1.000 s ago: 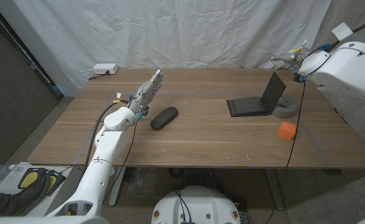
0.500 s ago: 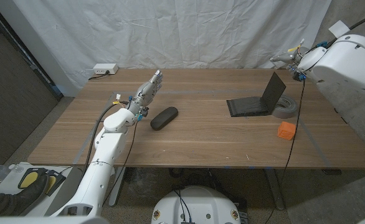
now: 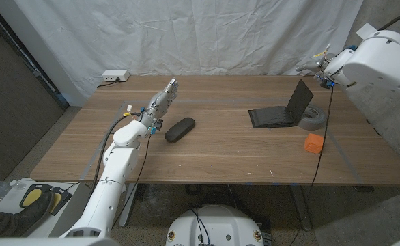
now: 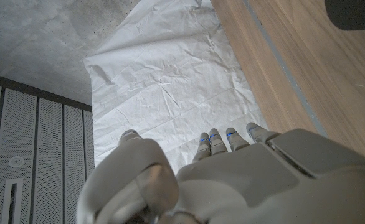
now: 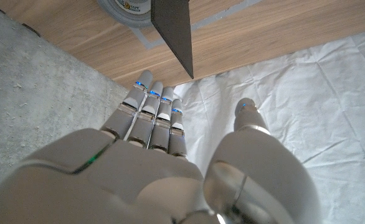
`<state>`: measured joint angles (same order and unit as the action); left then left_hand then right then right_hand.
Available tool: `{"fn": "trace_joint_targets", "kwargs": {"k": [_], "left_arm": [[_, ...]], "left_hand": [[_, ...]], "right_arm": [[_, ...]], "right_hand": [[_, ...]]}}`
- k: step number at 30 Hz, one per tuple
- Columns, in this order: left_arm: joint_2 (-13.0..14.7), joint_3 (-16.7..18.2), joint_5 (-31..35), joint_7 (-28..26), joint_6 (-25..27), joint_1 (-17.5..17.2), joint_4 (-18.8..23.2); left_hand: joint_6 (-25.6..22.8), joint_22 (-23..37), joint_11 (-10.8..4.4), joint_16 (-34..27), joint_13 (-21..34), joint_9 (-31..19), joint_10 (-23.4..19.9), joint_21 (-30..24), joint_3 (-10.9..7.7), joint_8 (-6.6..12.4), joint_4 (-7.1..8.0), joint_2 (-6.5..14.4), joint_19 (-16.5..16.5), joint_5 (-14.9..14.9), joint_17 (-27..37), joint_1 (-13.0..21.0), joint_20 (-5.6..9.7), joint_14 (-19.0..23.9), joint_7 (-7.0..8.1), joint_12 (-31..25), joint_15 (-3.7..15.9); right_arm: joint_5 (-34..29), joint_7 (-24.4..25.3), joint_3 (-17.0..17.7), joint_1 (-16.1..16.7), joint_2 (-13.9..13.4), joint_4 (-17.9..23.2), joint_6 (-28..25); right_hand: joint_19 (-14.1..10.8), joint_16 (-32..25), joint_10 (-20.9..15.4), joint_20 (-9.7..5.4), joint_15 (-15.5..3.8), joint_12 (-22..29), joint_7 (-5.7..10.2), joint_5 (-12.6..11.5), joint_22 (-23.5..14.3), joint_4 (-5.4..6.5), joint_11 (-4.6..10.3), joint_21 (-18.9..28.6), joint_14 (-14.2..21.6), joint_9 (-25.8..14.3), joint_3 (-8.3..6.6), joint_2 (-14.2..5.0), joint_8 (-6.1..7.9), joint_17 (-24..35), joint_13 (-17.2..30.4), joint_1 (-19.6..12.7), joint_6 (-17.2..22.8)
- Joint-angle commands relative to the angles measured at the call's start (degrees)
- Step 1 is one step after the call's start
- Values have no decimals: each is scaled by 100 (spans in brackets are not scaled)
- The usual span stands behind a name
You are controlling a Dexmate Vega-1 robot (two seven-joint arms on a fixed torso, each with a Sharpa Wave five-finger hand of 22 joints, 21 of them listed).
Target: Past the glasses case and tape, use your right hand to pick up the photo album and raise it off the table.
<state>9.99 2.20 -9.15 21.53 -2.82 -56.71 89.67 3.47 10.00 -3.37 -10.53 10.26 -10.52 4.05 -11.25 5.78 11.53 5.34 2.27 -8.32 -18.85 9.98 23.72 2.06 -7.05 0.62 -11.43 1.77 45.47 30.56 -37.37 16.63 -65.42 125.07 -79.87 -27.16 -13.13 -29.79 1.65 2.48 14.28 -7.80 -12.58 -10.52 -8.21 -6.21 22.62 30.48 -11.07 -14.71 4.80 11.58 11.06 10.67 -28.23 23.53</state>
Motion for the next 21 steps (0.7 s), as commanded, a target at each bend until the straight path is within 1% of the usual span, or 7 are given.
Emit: {"fn": "trace_joint_targets", "kwargs": {"k": [1,5,11,14,16,21], "left_arm": [[7,18,9,-26,33,-62,77],[3,24,1,-19,28,-47,48],[14,8,-7,30,42,-21,-3],[13,-3,2,34,40,-21,-38],[12,3,-5,40,23,-31,-27],[6,70,-46,29,-41,-79,48]], "left_hand": [[11,25,-21,7,30,-27,33,3,57,-25,3,26,-37,-9,25,68,334,-52,-31,15,-32],[10,25,-25,8,30,-27,38,5,62,-24,2,28,-44,-7,25,71,329,-57,-34,16,-34],[13,25,-19,6,30,-28,39,5,68,-25,1,30,-50,-6,25,76,322,-57,-37,15,-37],[14,25,-10,7,30,-28,41,5,71,-25,0,32,-52,-6,26,78,321,-62,-34,15,-44],[13,25,-5,8,30,-28,42,5,73,-25,0,33,-53,-5,26,80,321,-64,-35,15,-43],[18,25,-13,7,30,-28,49,4,78,-26,-1,35,-54,-5,26,84,322,-66,-38,17,-47]], "right_arm": [[424,209,-719,-637,-33,-332,-12],[434,161,-904,-797,11,-452,-12],[550,219,-1181,-1021,35,-576,-12],[668,252,-1373,-1183,20,-640,-12],[693,258,-1362,-1174,33,-674,-12],[692,237,-1375,-1175,59,-733,-12]], "right_hand": [[4,12,64,24,16,-28,52,-53,-33,-38,-34,-20,-8,-13,-21,-16,-3,20,20,-78,-22],[5,25,80,25,16,-40,42,-61,-33,-43,-28,-31,-20,-14,-26,-16,-7,21,21,-106,-36],[3,33,90,26,15,-49,53,-70,-34,-52,-30,-41,-22,-15,-37,-19,-14,20,22,-146,-59],[4,40,90,27,4,-52,46,-76,-34,-58,-27,-47,-30,-15,-45,-24,-15,20,23,-176,-65],[6,43,107,26,6,-61,50,-81,-35,-62,-47,-53,-30,-16,-51,-27,-21,20,23,-195,-83],[2,43,119,27,20,-70,55,-87,-35,-62,-41,-60,-18,-16,-59,-35,-28,21,24,-221,-107]]}}
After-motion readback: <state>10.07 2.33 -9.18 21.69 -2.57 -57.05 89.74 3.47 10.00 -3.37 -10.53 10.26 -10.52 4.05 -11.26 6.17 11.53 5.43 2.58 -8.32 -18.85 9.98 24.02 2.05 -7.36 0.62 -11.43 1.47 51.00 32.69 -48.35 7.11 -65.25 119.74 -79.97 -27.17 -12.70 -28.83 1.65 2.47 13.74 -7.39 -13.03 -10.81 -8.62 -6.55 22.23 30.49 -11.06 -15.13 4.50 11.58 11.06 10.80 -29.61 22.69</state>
